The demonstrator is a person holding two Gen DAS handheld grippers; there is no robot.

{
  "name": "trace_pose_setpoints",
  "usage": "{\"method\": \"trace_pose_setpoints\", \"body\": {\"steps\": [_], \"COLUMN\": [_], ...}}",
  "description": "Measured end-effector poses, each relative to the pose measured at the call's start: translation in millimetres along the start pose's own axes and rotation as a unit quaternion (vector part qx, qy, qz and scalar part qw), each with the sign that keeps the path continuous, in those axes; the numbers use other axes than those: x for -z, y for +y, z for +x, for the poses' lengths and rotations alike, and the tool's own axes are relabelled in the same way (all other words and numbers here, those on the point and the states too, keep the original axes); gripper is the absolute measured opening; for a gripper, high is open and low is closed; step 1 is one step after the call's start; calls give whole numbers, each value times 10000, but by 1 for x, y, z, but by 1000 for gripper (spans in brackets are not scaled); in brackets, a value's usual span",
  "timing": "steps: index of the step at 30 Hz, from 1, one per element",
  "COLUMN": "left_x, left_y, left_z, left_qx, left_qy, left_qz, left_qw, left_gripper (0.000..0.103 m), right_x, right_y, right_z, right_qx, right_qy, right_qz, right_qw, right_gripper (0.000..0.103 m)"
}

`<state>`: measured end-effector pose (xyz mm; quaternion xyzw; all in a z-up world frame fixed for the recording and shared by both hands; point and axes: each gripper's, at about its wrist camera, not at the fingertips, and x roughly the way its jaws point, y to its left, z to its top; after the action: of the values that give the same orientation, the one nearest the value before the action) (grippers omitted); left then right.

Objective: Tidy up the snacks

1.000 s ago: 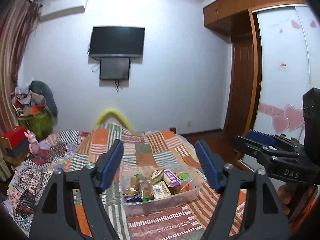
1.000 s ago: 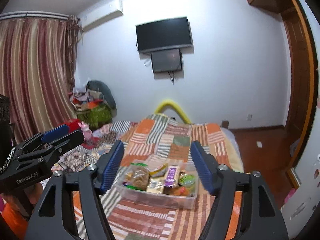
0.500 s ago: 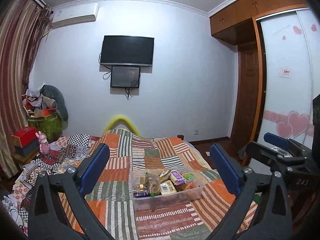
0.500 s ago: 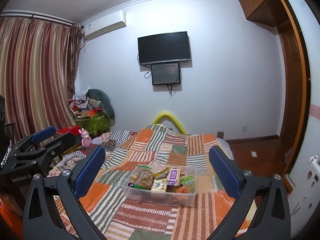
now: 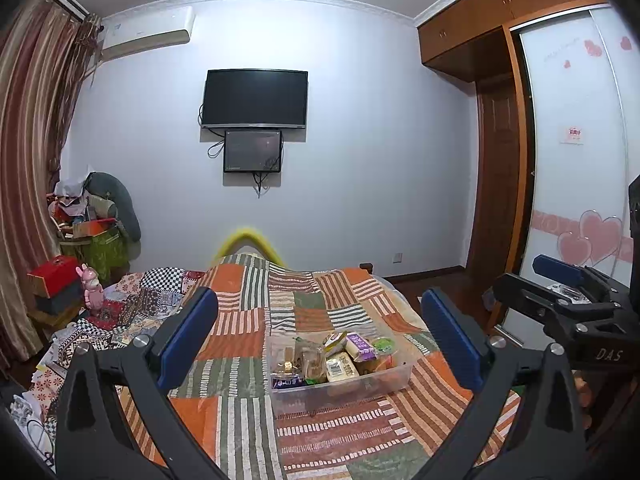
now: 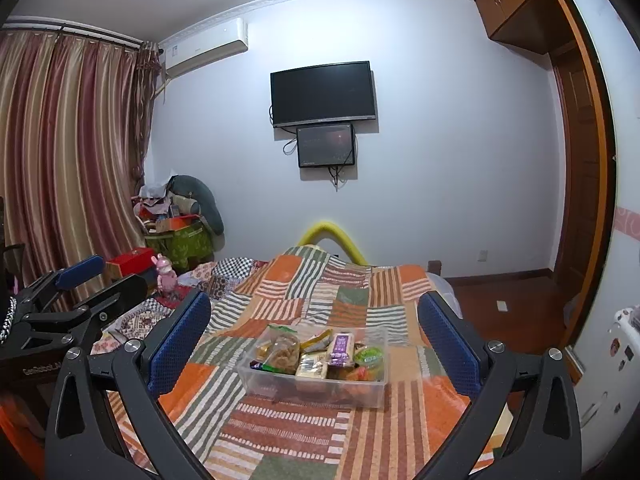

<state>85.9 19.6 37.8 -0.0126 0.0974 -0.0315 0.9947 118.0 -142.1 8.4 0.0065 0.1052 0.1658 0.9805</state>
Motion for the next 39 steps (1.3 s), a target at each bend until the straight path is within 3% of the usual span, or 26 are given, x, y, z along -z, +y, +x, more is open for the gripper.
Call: {"method": "trace_pose_setpoints", "body": {"steps": [39], "left_x": [3], "left_y": [-1], "left_z": [2], "left_qx": [40], "left_qy": [37], "left_qz": [-6], "left_qw": [10000], "left_gripper": [103], "right_x": [0], "right_y": [4], "right_z": [-4], "right_qx": [43], "right_qy": [-25], "right_qz": [-134], "right_qw": [9999], "right_gripper": [103]}}
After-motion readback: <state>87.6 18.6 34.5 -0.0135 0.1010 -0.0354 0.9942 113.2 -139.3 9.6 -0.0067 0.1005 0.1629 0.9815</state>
